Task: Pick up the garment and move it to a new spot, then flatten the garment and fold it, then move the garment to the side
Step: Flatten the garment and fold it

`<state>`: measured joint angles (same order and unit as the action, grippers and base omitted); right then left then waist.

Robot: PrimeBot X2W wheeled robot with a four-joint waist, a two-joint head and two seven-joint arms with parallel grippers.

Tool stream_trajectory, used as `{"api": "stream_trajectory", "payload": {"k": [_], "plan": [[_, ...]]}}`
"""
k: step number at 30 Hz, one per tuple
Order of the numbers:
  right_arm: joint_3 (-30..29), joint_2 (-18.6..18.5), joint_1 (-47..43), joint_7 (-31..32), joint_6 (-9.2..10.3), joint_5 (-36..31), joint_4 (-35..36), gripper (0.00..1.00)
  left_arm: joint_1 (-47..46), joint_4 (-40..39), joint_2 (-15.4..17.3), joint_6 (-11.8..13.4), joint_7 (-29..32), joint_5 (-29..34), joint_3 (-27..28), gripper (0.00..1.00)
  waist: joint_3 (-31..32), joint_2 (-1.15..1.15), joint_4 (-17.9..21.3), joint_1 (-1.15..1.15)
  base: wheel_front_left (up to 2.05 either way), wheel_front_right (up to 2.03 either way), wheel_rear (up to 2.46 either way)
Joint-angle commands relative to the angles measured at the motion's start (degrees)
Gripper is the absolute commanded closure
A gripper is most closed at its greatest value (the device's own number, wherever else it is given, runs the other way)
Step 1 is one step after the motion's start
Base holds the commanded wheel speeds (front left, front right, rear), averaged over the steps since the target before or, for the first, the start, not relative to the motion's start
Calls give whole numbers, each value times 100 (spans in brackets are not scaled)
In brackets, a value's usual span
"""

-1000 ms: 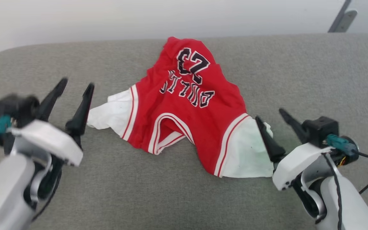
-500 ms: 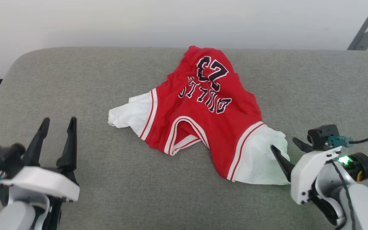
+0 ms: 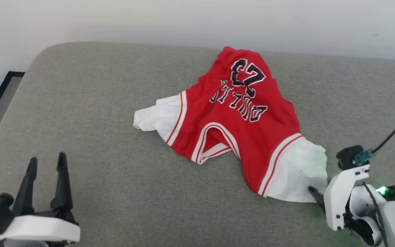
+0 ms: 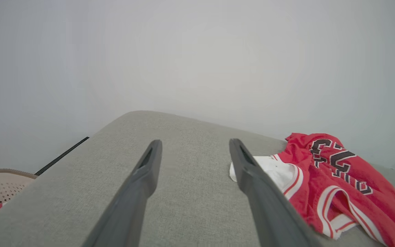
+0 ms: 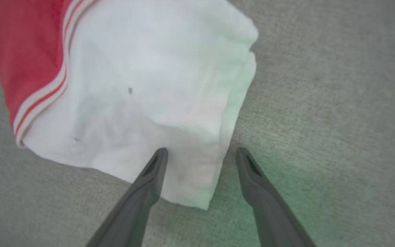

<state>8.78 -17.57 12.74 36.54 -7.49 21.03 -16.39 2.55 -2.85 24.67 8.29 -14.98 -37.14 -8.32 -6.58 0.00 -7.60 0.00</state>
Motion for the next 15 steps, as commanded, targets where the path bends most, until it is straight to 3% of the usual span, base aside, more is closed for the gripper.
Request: {"api": "stream_trajectory", "payload": {"k": [1,7,8,9,15], "plan": [[35,29,72,61,1,17,-68,0,97,-18,-82,-91,-26,118,103,0,-14,0,-58,0,0,0,0],[243,133,234,226,0,309,-791,0,340,-7,-540,-359,-27,452,563,0,-38,0,-161,0,0,0,0],[303,145,282,220,0,338,-924,57,366,-2,-605,-394,-27,484,630,0,-40,0,-166,0,0,0,0],[414,90,341,176,-1,291,-1029,100,378,1,-663,-434,-26,519,695,0,-44,0,-170,0,0,0,0],[609,4,646,-6,0,667,-1417,100,467,26,-994,-673,-26,813,1069,0,-39,0,-159,0,0,0,0]]}}
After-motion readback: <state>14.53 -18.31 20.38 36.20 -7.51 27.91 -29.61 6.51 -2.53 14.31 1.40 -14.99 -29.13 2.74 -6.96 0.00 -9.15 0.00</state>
